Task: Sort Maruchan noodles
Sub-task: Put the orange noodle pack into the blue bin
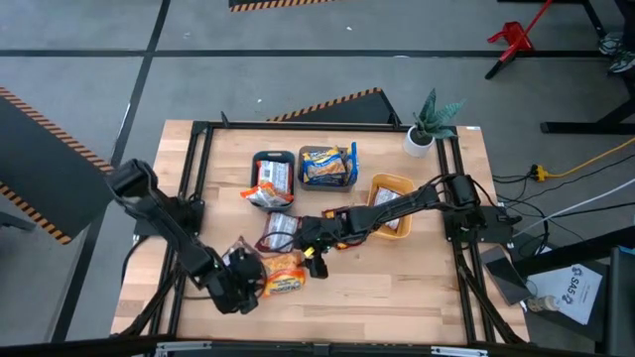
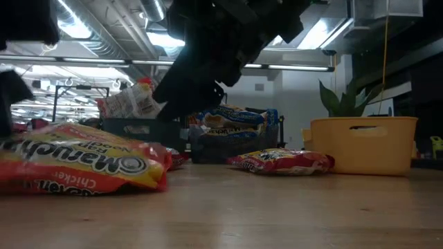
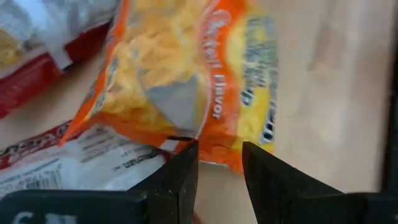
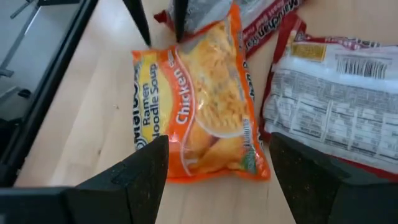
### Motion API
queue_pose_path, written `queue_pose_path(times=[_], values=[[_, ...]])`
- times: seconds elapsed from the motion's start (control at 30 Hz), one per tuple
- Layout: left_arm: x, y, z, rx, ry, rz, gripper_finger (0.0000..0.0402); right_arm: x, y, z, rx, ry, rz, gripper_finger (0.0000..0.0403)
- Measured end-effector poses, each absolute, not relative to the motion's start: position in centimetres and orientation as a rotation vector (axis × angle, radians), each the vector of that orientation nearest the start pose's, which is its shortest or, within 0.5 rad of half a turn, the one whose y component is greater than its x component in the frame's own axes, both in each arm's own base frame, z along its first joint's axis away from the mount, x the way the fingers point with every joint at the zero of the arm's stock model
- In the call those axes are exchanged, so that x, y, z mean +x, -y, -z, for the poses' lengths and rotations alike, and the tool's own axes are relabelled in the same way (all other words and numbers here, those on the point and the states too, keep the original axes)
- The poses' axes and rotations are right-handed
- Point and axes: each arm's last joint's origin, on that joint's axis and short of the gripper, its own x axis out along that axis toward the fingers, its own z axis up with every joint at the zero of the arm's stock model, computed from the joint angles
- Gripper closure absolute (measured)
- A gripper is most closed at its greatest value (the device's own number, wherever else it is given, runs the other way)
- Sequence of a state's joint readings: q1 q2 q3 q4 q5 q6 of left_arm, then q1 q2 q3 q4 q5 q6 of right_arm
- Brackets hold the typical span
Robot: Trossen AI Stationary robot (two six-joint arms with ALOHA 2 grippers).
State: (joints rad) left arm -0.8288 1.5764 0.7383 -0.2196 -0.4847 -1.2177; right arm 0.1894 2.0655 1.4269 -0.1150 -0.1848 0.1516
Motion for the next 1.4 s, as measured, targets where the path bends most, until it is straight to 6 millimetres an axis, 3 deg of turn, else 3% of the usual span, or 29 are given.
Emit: queue_pose_path(times=[0.33, 0.5, 0.63, 0.8, 0.9, 1.23, 1.4], values=[[20.5, 19.6, -11.3, -0.499, -0.895, -0.318, 0.0283, 43.9, -8.3, -17.1, 0.173, -0.807, -0.289, 0.0139], [20.5, 19.7, -11.2, -0.504, -0.885, -0.321, 0.0283, 44.1, -7.0, -17.1, 0.29, -0.819, -0.265, 0.0139], [20.6, 19.6, -11.1, -0.511, -0.88, -0.327, 0.0283, 44.5, -6.0, -15.7, 0.399, -0.863, -0.27, 0.0139], [20.7, 19.5, -11.1, -0.52, -0.881, -0.332, 0.0283, 45.0, -6.5, -13.3, 0.512, -0.913, -0.335, 0.0139], [20.8, 19.4, -11.1, -0.526, -0.878, -0.337, 0.0283, 45.2, -6.9, -12.8, 0.584, -0.919, -0.401, 0.0139], [21.7, 18.8, -11.2, -0.548, -0.834, -0.366, 0.0283, 45.8, -6.8, -12.9, 0.591, -0.842, -0.401, 0.0139], [22.3, 18.1, -11.2, -0.544, -0.779, -0.408, 0.0283, 45.8, -7.2, -11.0, 0.603, -0.893, -0.407, 0.0139]])
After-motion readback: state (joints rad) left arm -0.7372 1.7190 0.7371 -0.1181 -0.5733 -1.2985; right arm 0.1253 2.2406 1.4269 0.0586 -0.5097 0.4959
